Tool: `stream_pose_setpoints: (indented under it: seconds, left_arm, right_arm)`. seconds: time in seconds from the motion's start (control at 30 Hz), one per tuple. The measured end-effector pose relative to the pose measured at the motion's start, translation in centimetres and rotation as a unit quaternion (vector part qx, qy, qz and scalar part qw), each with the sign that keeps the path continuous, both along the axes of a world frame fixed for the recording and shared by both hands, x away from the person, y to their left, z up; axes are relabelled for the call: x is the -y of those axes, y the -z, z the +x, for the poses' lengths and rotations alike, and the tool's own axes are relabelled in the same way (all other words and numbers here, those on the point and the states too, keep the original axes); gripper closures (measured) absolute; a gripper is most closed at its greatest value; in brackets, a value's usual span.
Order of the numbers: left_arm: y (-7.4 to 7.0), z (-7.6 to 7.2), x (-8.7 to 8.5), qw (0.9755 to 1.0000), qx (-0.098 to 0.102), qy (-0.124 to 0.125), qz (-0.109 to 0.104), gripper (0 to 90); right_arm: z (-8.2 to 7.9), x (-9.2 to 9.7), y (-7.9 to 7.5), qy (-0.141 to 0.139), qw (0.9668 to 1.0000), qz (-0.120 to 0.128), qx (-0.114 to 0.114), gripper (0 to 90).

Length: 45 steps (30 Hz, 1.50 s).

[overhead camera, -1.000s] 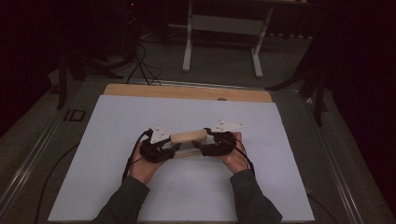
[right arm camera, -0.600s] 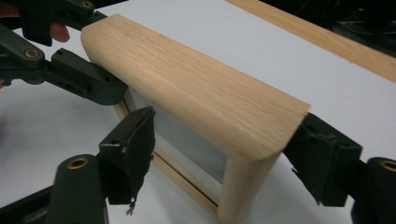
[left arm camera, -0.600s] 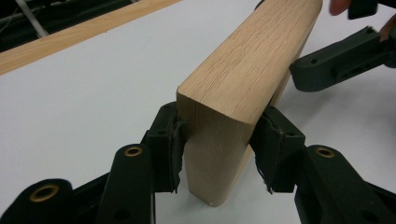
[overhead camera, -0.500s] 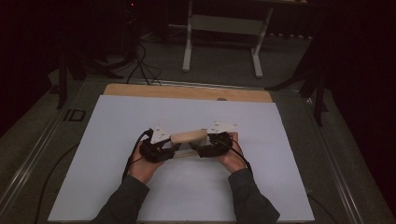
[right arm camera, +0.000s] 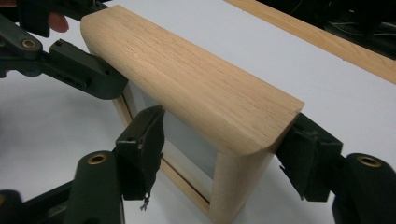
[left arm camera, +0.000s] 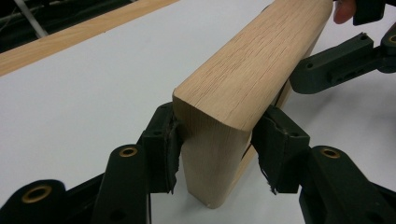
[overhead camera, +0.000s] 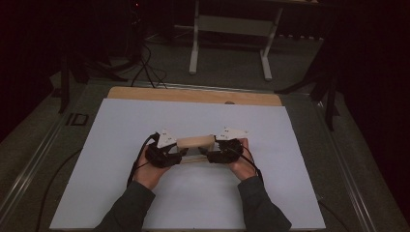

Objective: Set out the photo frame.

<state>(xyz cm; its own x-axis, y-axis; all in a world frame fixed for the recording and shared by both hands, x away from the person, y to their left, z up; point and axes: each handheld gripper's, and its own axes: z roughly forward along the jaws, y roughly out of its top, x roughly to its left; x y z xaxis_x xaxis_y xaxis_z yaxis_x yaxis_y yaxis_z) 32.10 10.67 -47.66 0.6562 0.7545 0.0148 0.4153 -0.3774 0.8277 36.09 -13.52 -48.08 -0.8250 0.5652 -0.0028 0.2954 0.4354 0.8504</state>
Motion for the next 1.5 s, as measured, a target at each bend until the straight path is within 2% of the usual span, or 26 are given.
stream_pose_setpoints:
  seconds: [0.2, 0.43, 0.9, 1.1, 1.23, 1.5]
  left_arm:
    - [0.0, 0.2, 0.0, 1.0, -0.003, 0.0, -0.003, 49.9]
    - [-0.1, 0.4, 0.0, 1.0, -0.004, 0.004, 0.003, 48.0]
    - [-0.1, 0.9, -0.4, 0.9997, -0.018, 0.013, -0.011, 44.9]
    - [-0.3, 0.8, -1.4, 0.9995, -0.028, 0.016, -0.007, 49.5]
    - [-0.4, 0.8, -2.1, 0.9994, -0.03, 0.015, -0.009, 56.5]
    - [-0.3, 0.9, -2.1, 0.9996, -0.027, 0.009, -0.008, 56.1]
  right_arm:
    - [-0.2, 0.2, 0.1, 0.006, 1.0, 0.005, 0.002, 40.5]
    - [-0.5, 0.2, 0.1, 0.007, 1.0, 0.005, 0.005, 40.7]
    - [-1.0, 0.1, 0.2, 0.011, 0.9999, 0.01, 0.004, 42.4]
    - [-1.1, 0.1, 0.2, 0.016, 0.9998, 0.007, 0.008, 45.6]
    - [-1.1, 0.0, 0.2, 0.017, 0.9998, 0.007, 0.008, 47.4]
    - [-0.9, -0.3, 0.2, 0.018, 0.9998, 0.005, 0.01, 47.2]
